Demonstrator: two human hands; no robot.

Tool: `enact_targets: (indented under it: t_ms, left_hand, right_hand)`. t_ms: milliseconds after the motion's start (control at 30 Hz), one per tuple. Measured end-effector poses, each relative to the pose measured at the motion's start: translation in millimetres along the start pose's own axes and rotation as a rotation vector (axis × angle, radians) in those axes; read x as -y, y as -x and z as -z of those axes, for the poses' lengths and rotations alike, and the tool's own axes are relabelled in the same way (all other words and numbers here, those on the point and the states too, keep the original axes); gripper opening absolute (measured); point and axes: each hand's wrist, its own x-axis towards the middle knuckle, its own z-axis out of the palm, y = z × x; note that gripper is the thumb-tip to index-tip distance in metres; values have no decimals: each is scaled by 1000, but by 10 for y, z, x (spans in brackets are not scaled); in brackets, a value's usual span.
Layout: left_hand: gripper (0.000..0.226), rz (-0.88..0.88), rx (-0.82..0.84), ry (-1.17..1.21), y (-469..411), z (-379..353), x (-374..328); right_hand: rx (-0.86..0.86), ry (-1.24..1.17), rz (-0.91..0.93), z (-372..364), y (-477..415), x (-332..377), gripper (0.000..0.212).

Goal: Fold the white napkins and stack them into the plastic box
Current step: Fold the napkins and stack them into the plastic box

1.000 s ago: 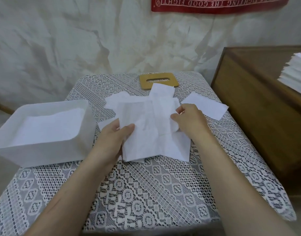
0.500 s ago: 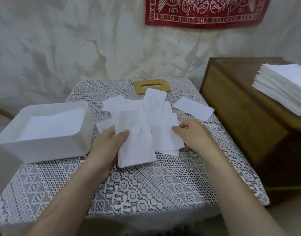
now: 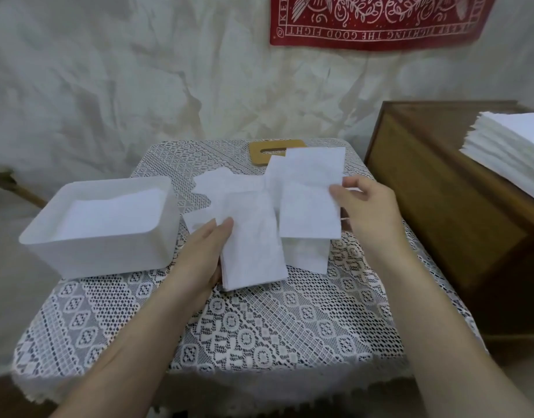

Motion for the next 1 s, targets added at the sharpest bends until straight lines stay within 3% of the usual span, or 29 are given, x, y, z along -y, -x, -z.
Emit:
enact_targets:
  t_ms: [133, 300, 467, 833, 1000]
  left_hand:
    - [26, 10, 45, 36, 29, -39, -7]
    - [31, 32, 66, 67, 2, -111, 7]
    - [32, 32, 77, 36, -11, -149, 37]
    - [35, -15, 140, 21, 24, -174, 30]
    - [25, -38, 141, 2, 37, -156, 48]
  right_hand:
    - [148, -191, -130, -31, 132, 58, 4]
    - [303, 9, -182, -158, 218, -82, 7]
    - [233, 268, -71, -244, 181, -176, 6]
    - [286, 7, -216, -337, 250, -119, 6]
    - [319, -28, -261, -393, 268, -136, 8]
